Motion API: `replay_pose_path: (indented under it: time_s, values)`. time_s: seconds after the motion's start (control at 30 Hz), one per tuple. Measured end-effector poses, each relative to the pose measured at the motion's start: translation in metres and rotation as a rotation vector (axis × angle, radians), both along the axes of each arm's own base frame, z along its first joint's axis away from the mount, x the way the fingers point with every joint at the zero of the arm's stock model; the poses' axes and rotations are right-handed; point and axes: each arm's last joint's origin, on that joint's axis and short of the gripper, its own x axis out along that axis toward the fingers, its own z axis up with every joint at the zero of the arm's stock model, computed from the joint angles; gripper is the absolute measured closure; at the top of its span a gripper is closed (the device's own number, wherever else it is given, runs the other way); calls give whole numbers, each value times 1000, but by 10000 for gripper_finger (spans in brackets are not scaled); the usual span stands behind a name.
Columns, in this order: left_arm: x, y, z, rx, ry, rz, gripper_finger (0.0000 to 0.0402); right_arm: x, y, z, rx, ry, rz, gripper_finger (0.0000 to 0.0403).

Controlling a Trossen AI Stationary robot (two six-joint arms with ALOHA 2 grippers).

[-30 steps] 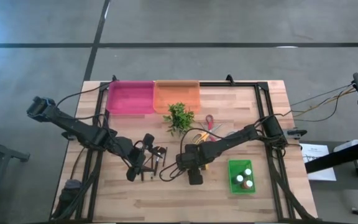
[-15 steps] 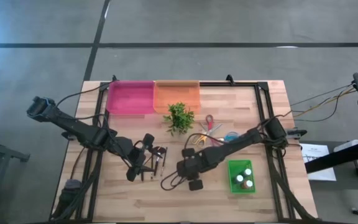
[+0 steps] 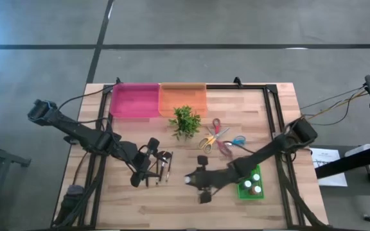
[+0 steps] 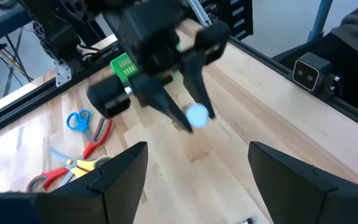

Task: Pick & Place Paint Supplies
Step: Put the yellow paint bottle into the green bin

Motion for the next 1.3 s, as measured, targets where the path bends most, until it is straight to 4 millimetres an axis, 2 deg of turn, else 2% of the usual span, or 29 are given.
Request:
replay_pose_path:
  time_s: [0.13,0.27,0.5,0.67,0.93,1.13,1.3]
  values:
    - [0,0,1,-2,-6,0,115,-17,-5,-5,35,-159,-17,292]
    - [0,0,1,-2,-11,-1,115,-24,-10,-14,78,-283,-27,292]
    - [1,0,1,-3,-13,-2,115,-20,-7,-37,101,-400,-11,292]
    - [1,0,1,-2,-12,-1,115,-17,-8,-55,99,-408,-11,292]
    - [1,0,1,-3,-12,-1,115,-18,-11,-45,77,-417,2,292]
    - [1,0,1,-3,-12,-1,115,-8,-33,-46,146,-378,160,292]
    - [1,0,1,-3,-12,-1,115,1,-56,-45,214,-360,398,292]
